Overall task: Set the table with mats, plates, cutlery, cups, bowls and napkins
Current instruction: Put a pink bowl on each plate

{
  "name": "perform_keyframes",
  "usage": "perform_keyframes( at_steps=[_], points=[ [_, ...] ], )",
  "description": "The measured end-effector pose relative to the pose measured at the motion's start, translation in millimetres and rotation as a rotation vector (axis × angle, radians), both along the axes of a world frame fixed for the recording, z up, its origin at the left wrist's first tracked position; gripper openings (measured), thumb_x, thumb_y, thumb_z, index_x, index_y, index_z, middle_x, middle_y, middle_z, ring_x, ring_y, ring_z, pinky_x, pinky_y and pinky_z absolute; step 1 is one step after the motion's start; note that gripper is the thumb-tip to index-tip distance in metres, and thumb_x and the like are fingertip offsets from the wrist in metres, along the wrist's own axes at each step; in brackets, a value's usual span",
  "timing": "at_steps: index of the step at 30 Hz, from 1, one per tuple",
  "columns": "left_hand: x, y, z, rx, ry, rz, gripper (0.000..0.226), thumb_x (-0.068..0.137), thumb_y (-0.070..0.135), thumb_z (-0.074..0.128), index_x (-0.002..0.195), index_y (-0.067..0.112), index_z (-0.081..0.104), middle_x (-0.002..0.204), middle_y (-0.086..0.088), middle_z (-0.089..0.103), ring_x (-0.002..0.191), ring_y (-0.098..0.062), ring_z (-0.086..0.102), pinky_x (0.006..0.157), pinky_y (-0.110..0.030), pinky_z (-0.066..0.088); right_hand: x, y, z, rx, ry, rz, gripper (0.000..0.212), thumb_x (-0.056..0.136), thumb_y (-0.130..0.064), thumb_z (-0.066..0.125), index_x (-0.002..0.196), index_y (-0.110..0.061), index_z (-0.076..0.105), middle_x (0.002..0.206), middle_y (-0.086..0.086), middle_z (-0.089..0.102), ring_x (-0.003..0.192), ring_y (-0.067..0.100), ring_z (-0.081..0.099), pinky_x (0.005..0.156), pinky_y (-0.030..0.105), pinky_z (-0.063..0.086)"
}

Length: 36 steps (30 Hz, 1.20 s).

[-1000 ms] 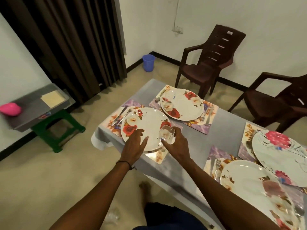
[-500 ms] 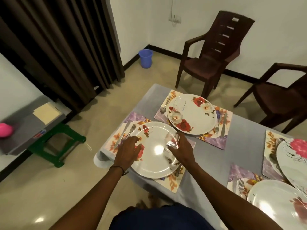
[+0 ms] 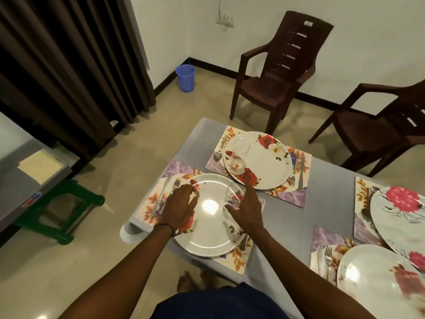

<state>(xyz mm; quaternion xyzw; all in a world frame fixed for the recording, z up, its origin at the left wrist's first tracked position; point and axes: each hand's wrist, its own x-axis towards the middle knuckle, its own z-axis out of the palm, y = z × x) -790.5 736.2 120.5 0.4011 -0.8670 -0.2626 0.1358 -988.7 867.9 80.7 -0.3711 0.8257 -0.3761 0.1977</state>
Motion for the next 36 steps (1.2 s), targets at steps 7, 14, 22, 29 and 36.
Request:
perform_keyframes(
  at_steps=[7, 14, 22, 29, 36],
  points=[
    [-3, -12, 5, -0.057, -0.026, 0.058, 0.038, 0.093, 0.045, 0.041, 0.116, 0.019, 0.055, 0.113, -0.001, 0.062, 0.105, -0.023, 0.057, 0.087, -0.041, 0.048, 20, -7, 31, -0.15, 0.436, 0.02, 0.047, 0.079, -0.034, 0.075, 0.12, -0.022, 0.055, 0.124, 0.002, 0.061, 0.115, 0.022, 0.055, 0.101, 0.04, 0.043],
    [45, -29, 16, -0.162, -0.052, 0.267, 0.041, 0.091, 0.05, 0.032, 0.109, 0.02, 0.053, 0.105, 0.001, 0.059, 0.095, -0.025, 0.055, 0.079, -0.04, 0.046, 85, -59, 39, -0.305, 0.434, 0.331, 0.039, 0.074, -0.01, 0.075, 0.104, -0.023, 0.054, 0.098, 0.002, 0.067, 0.093, 0.021, 0.061, 0.081, 0.041, 0.053],
    [187, -71, -3, -0.127, -0.051, 0.545, 0.035, 0.093, 0.033, 0.054, 0.124, 0.018, 0.049, 0.119, -0.001, 0.057, 0.107, -0.023, 0.055, 0.087, -0.037, 0.047, 192, -142, 20, -0.17, 0.242, 0.63, 0.035, 0.08, -0.019, 0.034, 0.092, -0.017, 0.066, 0.095, 0.0, 0.067, 0.089, 0.019, 0.06, 0.078, 0.028, 0.046],
    [326, -125, -16, -0.119, -0.05, 0.707, 0.031, 0.092, 0.034, 0.055, 0.119, 0.019, 0.051, 0.116, -0.003, 0.058, 0.105, -0.023, 0.056, 0.085, -0.041, 0.05, 320, -235, 4, -0.159, 0.243, 0.81, 0.036, 0.077, 0.013, 0.056, 0.088, -0.021, 0.064, 0.094, -0.005, 0.063, 0.076, 0.016, 0.062, 0.065, 0.031, 0.049],
    [439, -174, -19, -0.116, -0.097, 0.832, 0.03, 0.09, 0.034, 0.057, 0.115, 0.016, 0.054, 0.113, -0.005, 0.06, 0.1, -0.025, 0.059, 0.082, -0.038, 0.052, 429, -311, 11, -0.148, 0.201, 0.915, 0.034, 0.081, 0.01, 0.057, 0.088, -0.023, 0.063, 0.098, -0.01, 0.06, 0.076, 0.009, 0.062, 0.069, 0.027, 0.049]
  ],
)
